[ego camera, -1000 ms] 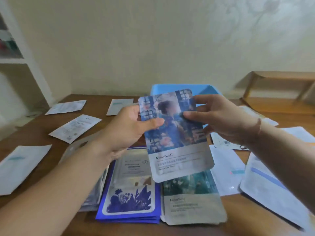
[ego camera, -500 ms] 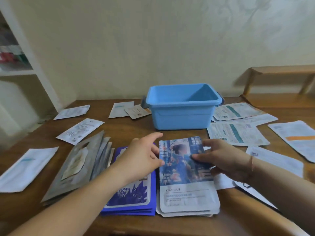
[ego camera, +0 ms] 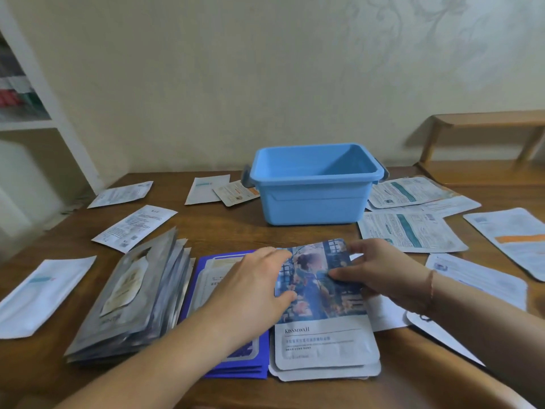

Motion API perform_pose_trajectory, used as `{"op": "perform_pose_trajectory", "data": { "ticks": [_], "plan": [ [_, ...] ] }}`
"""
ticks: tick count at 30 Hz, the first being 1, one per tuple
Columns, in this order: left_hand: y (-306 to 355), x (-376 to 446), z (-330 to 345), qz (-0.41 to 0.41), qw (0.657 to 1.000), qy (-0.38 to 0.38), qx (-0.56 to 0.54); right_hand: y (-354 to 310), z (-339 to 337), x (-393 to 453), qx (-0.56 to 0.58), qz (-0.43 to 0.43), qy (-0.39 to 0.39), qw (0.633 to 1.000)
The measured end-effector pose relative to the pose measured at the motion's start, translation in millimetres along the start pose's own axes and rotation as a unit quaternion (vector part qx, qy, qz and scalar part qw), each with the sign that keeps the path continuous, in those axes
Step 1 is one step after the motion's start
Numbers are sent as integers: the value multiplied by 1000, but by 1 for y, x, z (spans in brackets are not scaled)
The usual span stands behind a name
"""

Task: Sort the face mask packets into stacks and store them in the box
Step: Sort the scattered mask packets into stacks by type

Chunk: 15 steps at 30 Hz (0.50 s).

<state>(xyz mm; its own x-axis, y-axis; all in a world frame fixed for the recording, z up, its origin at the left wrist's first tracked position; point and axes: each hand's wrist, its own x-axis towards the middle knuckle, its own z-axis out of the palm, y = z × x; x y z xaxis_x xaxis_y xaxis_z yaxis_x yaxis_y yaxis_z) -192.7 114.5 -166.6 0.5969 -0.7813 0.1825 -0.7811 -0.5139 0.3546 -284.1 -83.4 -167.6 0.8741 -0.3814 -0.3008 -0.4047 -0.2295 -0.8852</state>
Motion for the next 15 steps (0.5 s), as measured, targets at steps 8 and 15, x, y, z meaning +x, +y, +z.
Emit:
{"op": "perform_pose_trajectory", "data": {
  "ticks": [8, 15],
  "plan": [
    [34, -16, 13, 109, 984, -122, 70, -3, 0, -1, -72, -34, 24, 997],
    [34, -20, 26, 155, 970, -152, 105, 13, -36, -11, -401, -172, 147, 888]
  ]
}}
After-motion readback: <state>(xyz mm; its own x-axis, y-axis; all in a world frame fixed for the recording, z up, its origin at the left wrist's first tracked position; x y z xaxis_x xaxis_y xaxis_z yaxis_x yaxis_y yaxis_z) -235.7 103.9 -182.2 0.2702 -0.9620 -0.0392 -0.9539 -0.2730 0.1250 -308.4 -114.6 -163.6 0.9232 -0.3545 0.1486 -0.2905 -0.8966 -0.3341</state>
